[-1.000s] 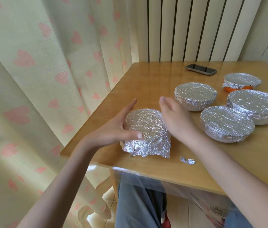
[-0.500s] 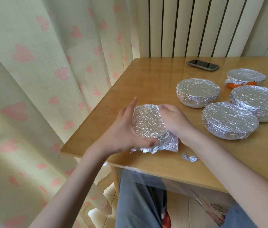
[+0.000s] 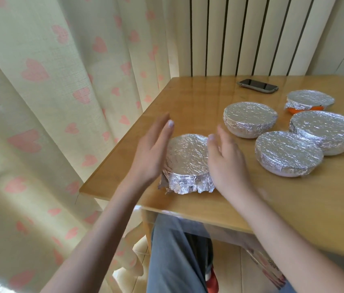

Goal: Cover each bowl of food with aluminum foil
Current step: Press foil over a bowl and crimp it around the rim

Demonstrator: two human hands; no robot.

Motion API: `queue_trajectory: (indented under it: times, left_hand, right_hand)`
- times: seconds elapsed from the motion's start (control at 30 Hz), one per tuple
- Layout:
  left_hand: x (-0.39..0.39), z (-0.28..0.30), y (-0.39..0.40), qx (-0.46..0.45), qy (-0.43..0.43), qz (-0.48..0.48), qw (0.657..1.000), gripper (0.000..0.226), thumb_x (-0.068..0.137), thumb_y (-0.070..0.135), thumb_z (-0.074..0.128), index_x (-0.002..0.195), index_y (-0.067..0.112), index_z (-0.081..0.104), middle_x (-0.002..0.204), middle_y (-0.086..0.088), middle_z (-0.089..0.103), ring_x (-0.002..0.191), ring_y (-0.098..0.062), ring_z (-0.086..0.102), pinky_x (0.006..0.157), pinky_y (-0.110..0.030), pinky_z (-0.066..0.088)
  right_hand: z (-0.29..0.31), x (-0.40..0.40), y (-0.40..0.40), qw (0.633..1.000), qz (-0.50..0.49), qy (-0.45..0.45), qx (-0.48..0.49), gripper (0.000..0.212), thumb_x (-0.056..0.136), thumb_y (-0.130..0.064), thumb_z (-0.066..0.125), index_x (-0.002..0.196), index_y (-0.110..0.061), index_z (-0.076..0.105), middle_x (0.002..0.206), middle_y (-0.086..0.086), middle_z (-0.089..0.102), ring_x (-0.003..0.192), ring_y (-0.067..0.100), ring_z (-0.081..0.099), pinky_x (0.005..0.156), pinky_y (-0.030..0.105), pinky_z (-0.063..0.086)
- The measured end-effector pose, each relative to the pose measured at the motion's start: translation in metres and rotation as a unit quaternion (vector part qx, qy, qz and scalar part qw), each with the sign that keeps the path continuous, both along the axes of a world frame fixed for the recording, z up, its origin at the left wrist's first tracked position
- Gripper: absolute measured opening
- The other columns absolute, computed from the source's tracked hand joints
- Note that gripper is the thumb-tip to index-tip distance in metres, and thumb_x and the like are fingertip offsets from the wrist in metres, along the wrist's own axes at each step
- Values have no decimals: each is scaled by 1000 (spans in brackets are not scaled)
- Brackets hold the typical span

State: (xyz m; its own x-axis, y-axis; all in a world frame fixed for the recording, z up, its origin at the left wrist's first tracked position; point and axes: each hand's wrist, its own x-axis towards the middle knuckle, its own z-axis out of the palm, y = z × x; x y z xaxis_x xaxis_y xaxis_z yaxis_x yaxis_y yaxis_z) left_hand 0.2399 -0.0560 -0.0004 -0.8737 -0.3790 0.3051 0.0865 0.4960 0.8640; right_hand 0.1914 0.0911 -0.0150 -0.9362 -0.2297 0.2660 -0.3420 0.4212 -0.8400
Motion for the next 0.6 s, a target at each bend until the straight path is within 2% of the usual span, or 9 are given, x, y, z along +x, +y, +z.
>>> queue_trajectory:
  times: [0.07, 0.2, 0.27, 0.33, 0.4, 0.43, 0.5, 0.57, 0.6]
  left_hand:
    - [-14, -3, 0, 32, -16, -60, 998, 79, 85, 71, 31, 143, 20, 48, 143, 6, 54, 130, 3, 45, 110, -12, 30]
    - [-26, -15, -1, 48, -44, -61, 996, 69, 86, 70, 28, 124, 24, 63, 121, 7, 68, 117, -2, 59, 109, -33, 40]
    - [-29, -14, -2, 45, -48, -48, 997, 57, 92, 66, 27, 115, 28, 64, 120, 8, 68, 115, -3, 58, 106, -27, 39]
    - [-28, -13, -2, 20, -49, -35, 998, 51, 101, 56, 28, 112, 21, 64, 117, 4, 68, 107, -1, 57, 93, -9, 37]
    - [-28, -13, 1, -14, -48, -25, 998, 51, 104, 46, 28, 109, 10, 63, 112, -4, 68, 100, -7, 56, 79, -2, 34]
    - [-27, -13, 2, -18, -50, -27, 998, 52, 104, 47, 28, 109, 8, 62, 112, -6, 67, 102, -10, 56, 79, -3, 34]
    - [-26, -14, -2, 11, -53, -53, 997, 58, 97, 62, 32, 111, 13, 60, 118, -8, 64, 111, -16, 56, 96, -15, 38]
    - [-20, -14, -14, 88, -73, -107, 988, 69, 75, 85, 42, 118, 33, 55, 135, -5, 56, 126, -17, 52, 109, -36, 38]
    - [-13, -13, -22, 109, -85, -143, 980, 78, 64, 90, 50, 126, 43, 47, 143, 1, 48, 133, -15, 46, 111, -37, 36]
  right_hand:
    - [-9, 4, -10, 998, -13, -35, -41, 49, 102, -32, 34, 147, -14, 31, 151, 3, 36, 138, 16, 31, 102, 18, 22]
    - [-16, 3, -15, 990, -54, -64, -117, 41, 102, -31, 34, 135, -12, 48, 134, 6, 54, 124, 19, 46, 86, 18, 29]
    - [-16, 3, -15, 982, -66, -88, -156, 38, 102, -31, 32, 124, -9, 55, 110, 3, 61, 106, 20, 51, 81, 23, 32]
    - [-14, 4, -16, 974, -81, -102, -183, 36, 103, -30, 31, 113, -8, 57, 96, 1, 55, 98, 19, 49, 77, 22, 29]
    - [-13, 5, -16, 971, -87, -109, -192, 34, 103, -31, 29, 108, -14, 58, 109, 7, 59, 107, 22, 50, 79, 22, 28]
    - [-12, 6, -16, 970, -85, -115, -194, 35, 103, -33, 28, 110, -15, 58, 117, 8, 59, 112, 23, 50, 81, 22, 28]
    - [-10, 5, -14, 971, -71, -129, -190, 44, 103, -36, 26, 122, -9, 56, 129, 9, 56, 120, 23, 47, 84, 21, 28]
    - [-11, 4, -7, 978, -60, -125, -155, 51, 103, -39, 24, 137, -7, 44, 142, 9, 46, 130, 21, 38, 91, 20, 27]
    - [-12, 5, -2, 983, -63, -105, -136, 54, 102, -41, 24, 145, -9, 34, 150, 7, 36, 137, 18, 31, 97, 18, 23]
